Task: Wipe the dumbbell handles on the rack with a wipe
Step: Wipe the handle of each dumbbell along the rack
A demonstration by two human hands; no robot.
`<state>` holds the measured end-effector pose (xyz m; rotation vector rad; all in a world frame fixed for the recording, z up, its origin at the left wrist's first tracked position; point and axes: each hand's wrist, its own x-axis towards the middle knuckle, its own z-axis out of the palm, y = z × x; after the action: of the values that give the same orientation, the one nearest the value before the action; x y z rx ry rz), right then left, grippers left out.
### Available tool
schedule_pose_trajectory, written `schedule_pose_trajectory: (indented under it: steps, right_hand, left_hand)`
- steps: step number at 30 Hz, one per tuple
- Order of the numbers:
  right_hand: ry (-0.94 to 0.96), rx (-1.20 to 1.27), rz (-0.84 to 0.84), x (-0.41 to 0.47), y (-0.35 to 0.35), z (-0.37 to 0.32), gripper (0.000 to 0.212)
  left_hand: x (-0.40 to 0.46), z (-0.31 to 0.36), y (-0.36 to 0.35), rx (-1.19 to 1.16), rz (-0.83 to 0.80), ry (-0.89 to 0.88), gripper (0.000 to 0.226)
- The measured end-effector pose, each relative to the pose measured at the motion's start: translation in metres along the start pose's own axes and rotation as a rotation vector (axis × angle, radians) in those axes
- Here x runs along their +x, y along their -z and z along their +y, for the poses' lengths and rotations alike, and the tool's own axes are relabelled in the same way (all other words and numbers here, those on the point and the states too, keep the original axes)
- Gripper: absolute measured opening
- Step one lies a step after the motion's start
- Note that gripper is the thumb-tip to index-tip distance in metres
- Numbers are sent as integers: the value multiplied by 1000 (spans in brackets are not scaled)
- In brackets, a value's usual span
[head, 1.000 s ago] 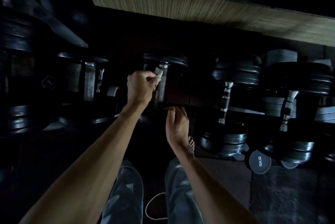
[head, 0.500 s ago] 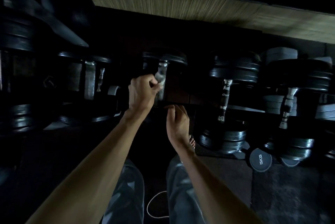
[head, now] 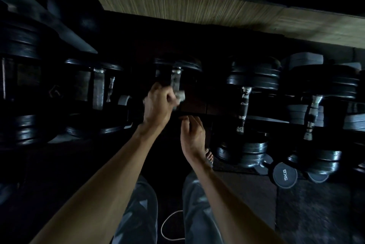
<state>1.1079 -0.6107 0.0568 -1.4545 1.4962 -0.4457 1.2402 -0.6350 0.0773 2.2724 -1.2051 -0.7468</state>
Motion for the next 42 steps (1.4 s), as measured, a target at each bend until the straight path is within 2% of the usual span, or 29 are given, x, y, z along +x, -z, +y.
schedule_pose_trajectory:
  steps: [3,5,7,10,13,15,18,21,23,29,32,34,37,39,42]
  right_hand:
    - [-40,9,-25,1,0,3,33]
    - [-34,-2,-29,1,2,1,37]
    - [-14,-17,-18,1,4,1,45]
    - [-4,-4,-44,2,6,1,38]
    - [-18,-12,-49,3,7,5,39]
    - [-34,-6,-56,3,7,5,32]
    - [-75,5,-92,2,10,4,28]
    - [-76,3,-117,4,14,0,26]
    - [-75,-2,-144,6,20,-2,23]
    - [-58,-24,-238,10,29,1,23]
    - [-56,9,-202,8,26,5,23]
    - [-36,18,-167,7,23,6,23]
    - [-40,14,-141,5,21,5,23]
    - [-84,12,-148,4,23,0,21]
    - [-169,50,-137,2,28,-11,22]
  left_hand:
    - [-13,-11,0,26,-166,53,19]
    - [-1,-5,2,35,-166,59,18]
    - [18,7,5,-3,-44,41,15]
    - [39,15,3,-186,147,59,11]
    - [28,11,-4,-206,187,76,12]
    - [8,5,-5,-164,88,70,11]
    - [-17,-5,0,-47,-149,133,9]
    - [-16,-1,0,31,-186,246,9]
    - [-12,7,-2,-27,-130,263,8]
    - [18,30,-4,-208,258,134,7]
    - [39,27,-10,-330,326,162,11]
    - [30,22,-12,-318,294,182,11]
    - [-1,14,-7,-183,89,128,9]
    - [-19,7,-3,-55,-64,155,11]
    - [-25,1,3,58,-184,204,18]
